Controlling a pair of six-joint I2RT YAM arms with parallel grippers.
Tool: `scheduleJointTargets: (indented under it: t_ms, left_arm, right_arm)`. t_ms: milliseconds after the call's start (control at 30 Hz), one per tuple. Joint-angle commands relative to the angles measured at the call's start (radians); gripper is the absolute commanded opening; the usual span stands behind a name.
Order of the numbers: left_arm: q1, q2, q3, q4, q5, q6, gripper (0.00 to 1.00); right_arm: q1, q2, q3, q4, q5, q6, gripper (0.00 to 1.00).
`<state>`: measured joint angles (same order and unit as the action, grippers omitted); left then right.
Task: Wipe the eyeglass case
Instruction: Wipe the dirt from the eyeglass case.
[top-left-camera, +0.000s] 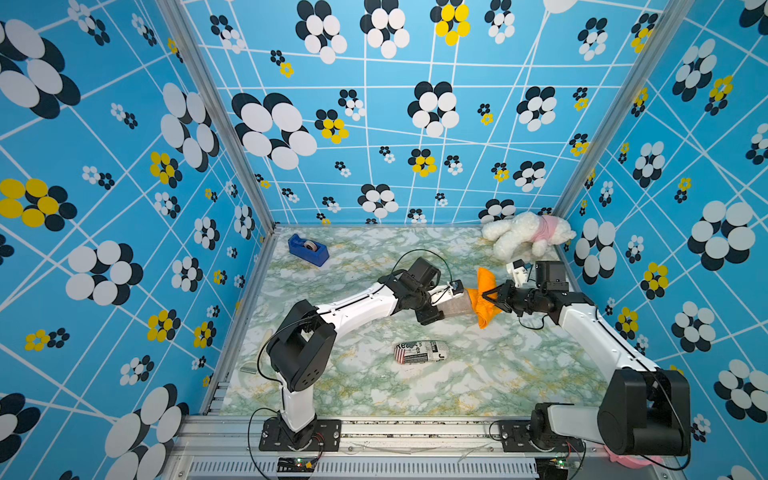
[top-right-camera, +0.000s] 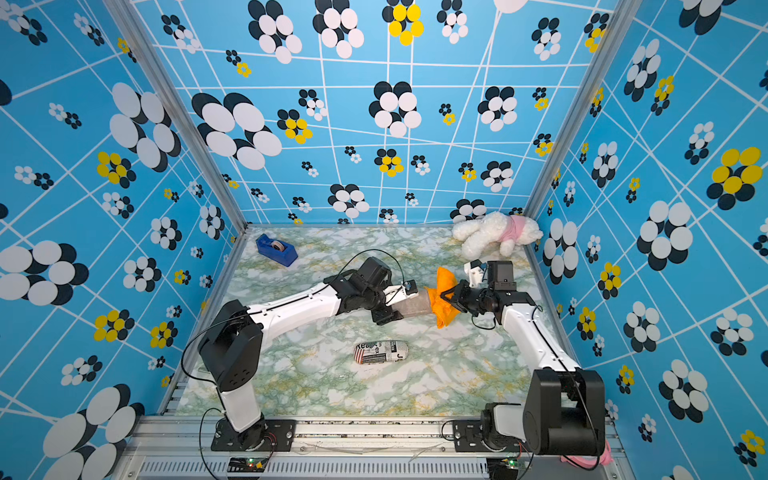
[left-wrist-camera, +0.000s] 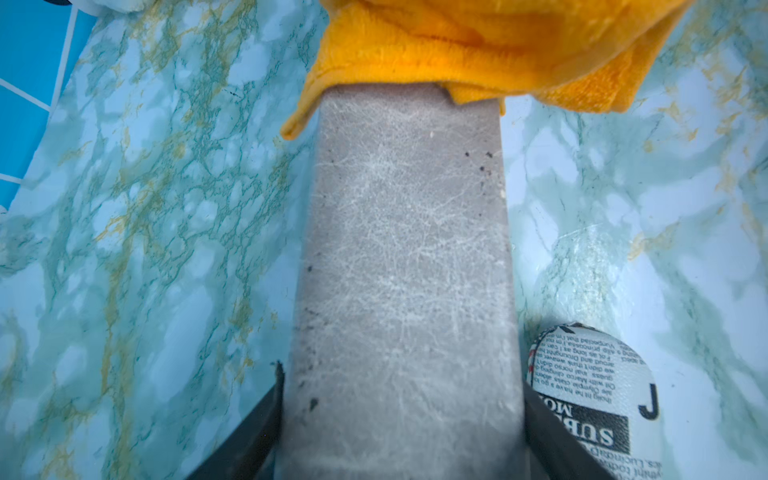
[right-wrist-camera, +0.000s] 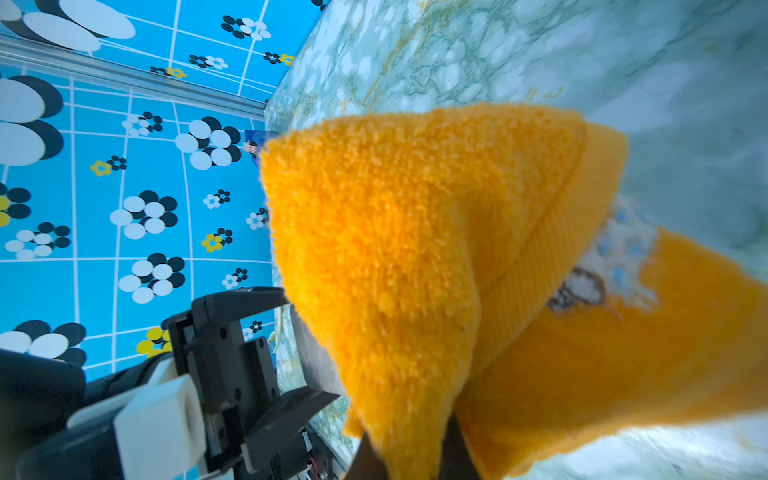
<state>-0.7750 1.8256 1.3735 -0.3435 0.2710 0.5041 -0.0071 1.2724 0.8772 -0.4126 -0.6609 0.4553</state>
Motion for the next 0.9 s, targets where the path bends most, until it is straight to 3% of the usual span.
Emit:
scheduleJointTargets:
  t_ms: [0, 233, 467, 633, 867]
  left_arm:
    - [0.035, -0.089, 0.041, -0.032, 0.133, -0.083, 0.17]
    - [0.081, -0.129, 0.047, -0.125, 0.225, -0.186, 0.16]
    - [0.125, -0.119, 0.100, -0.173, 0.354, -0.377, 0.14]
    - [0.135, -0.112, 0.113, -0.162, 0.464, -0.452, 0.16]
    - [0.132, -0.132, 0.100, -0.175, 0.551, -0.457, 0.15]
  right_arm:
    - [0.008, -0.139, 0.024, -0.075, 0.089, -0.079, 0.00]
    - [0.043, -0.324, 0.022, -0.095, 0.055, -0.090, 0.00]
    - [0.275, -0.404, -0.009, -0.035, 0.163, -0.081, 0.00]
    - [0.432, -0.361, -0.050, 0.135, 0.234, -0.039, 0.02]
    - [0.458, -0.253, -0.059, 0.182, 0.326, -0.105, 0.00]
